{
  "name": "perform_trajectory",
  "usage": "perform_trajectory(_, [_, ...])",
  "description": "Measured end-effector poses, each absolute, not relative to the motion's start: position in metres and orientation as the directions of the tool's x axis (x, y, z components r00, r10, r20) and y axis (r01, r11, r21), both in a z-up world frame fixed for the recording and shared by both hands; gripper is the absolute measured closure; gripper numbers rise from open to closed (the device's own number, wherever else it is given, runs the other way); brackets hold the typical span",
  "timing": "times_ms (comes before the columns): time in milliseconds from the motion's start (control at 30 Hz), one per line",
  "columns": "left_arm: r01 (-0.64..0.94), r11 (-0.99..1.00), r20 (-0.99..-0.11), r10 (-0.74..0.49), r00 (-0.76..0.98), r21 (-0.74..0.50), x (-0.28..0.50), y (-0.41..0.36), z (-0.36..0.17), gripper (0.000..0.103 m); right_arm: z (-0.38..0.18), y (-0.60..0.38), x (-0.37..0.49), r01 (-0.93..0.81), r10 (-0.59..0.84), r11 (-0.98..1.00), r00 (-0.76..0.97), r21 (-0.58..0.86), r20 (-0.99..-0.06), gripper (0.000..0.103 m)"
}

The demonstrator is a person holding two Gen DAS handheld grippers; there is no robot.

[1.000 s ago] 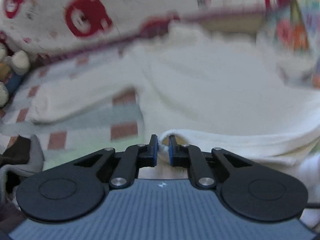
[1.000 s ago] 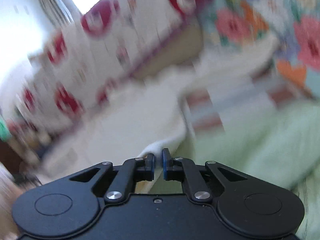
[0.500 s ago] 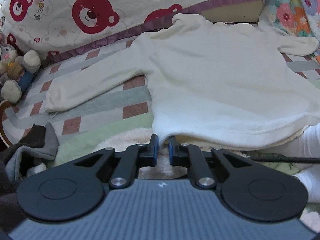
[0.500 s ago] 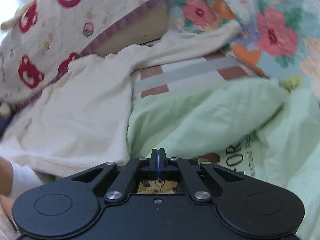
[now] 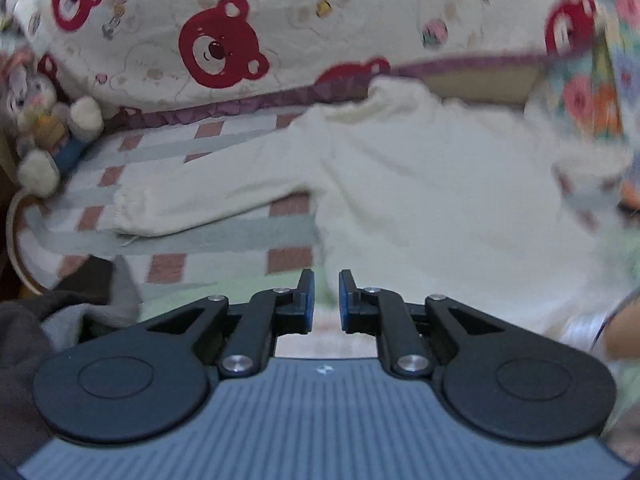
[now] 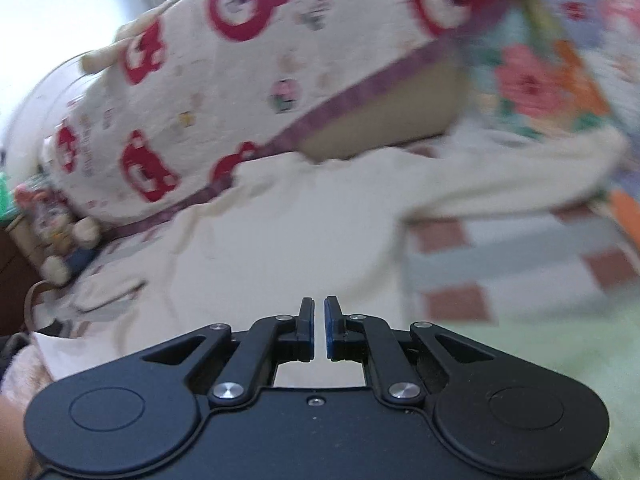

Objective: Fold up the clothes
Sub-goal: 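Open both grippers to release the folded hem onto the fleece, then grasp the fleece sleeve cuff with the left gripper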

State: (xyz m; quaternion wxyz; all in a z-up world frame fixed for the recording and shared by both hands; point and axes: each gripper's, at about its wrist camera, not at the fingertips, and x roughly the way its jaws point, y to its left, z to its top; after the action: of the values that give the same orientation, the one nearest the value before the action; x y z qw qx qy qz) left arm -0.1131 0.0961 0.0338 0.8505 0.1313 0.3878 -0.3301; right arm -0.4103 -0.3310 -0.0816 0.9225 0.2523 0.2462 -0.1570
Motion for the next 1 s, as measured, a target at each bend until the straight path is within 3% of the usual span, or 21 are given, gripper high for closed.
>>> perform_trajectory(33, [0.653, 0.754, -0.74, -0.478, 0.473, -0.07, -0.105, 0.09, 0.033, 0.08, -0.078, -0.333, -0.392, 0.381, -0.13, 0.837, 0.836, 0.393, -0.534, 0.091])
perform_trajectory(100, [0.614, 0.775, -0.736, -0.502, 0.454, -0.15, -0.076, 0.073, 0.019, 0.057, -0.072, -0.333, -0.354, 0.321, -0.071, 0.865, 0.838, 0.385, -0.541, 0.087])
perform_trajectory(133, [0.585, 0.788, -0.737, -0.509, 0.445, -0.192, -0.059, 0.064, 0.01, 0.056, -0.069, -0.333, -0.334, 0.289, -0.042, 0.879, 0.838, 0.378, -0.544, 0.086])
perform_trajectory(300, [0.339, 0.843, -0.756, -0.53, 0.384, -0.418, 0.041, 0.035, -0.054, 0.054, -0.056, -0.315, -0.234, 0.121, 0.099, 0.939, 0.802, 0.321, -0.59, 0.074])
perform_trajectory(367, [0.186, 0.885, -0.788, -0.466, 0.403, -0.428, 0.083, 0.026, -0.088, 0.055, -0.055, -0.307, -0.194, 0.073, 0.126, 0.957, 0.77, 0.281, -0.626, 0.068])
perform_trajectory(567, [-0.211, 0.835, -0.808, -0.376, 0.454, -0.508, 0.155, 0.026, -0.167, 0.055, -0.055, -0.287, -0.085, -0.013, 0.092, 0.993, 0.684, 0.114, -0.724, 0.066])
perform_trajectory(733, [-0.202, 0.823, -0.777, -0.379, 0.502, -0.532, 0.163, 0.038, -0.197, 0.055, -0.082, -0.285, -0.022, -0.04, 0.133, 0.989, 0.638, 0.141, -0.758, 0.063])
perform_trajectory(1000, [-0.294, 0.69, -0.714, -0.461, 0.527, -0.662, 0.173, 0.076, -0.216, 0.053, -0.138, -0.286, -0.016, -0.129, 0.223, 0.975, 0.623, 0.182, -0.75, 0.063])
